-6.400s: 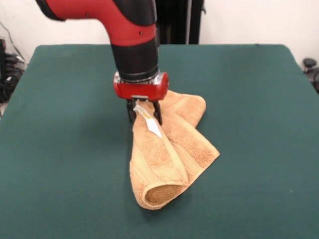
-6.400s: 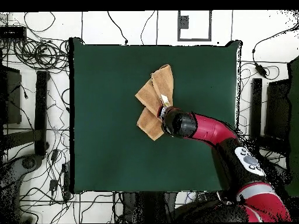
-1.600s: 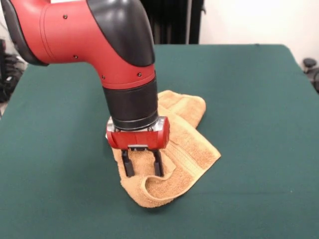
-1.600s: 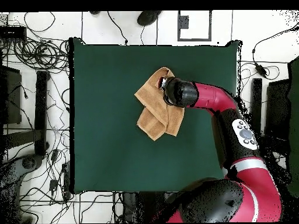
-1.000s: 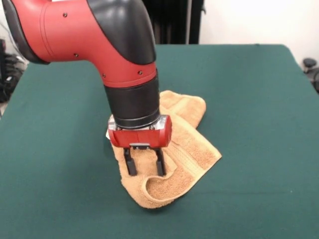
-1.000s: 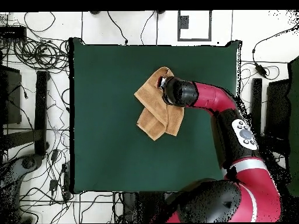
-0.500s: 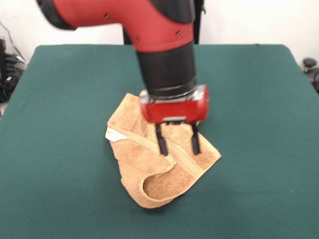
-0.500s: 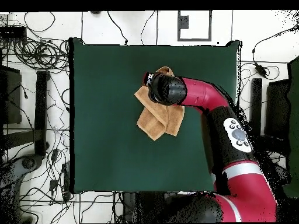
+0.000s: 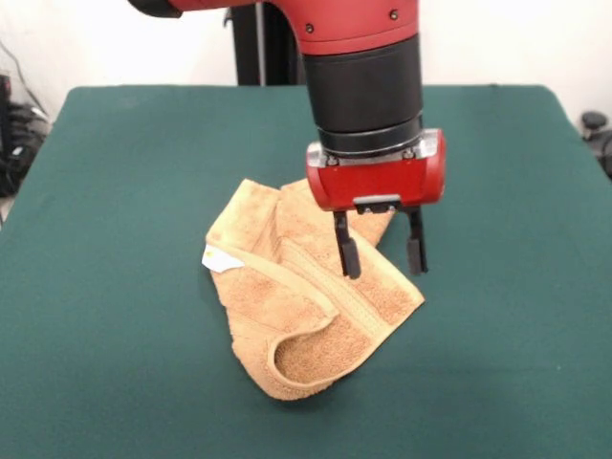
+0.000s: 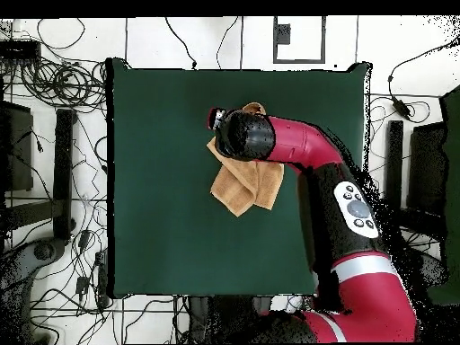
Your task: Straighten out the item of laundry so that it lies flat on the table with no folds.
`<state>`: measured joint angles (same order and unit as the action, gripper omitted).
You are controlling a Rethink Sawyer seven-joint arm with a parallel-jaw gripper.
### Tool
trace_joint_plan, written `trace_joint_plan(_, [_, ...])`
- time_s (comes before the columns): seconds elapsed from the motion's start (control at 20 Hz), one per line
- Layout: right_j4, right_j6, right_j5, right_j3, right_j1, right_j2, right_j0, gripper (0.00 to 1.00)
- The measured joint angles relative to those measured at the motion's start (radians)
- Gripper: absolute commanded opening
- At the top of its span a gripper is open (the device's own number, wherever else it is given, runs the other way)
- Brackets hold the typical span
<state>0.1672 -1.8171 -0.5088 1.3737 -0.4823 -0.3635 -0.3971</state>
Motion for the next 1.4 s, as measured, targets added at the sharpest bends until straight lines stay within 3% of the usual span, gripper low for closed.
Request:
trace_joint_plan(0.55, [-0.006, 0.0, 0.0, 0.0, 0.024, 0.046, 0.019, 1.0])
trace_joint_plan(1.4, [-0.004, 0.0, 0.007, -0.015, 0.143, 0.117, 0.033, 1.0])
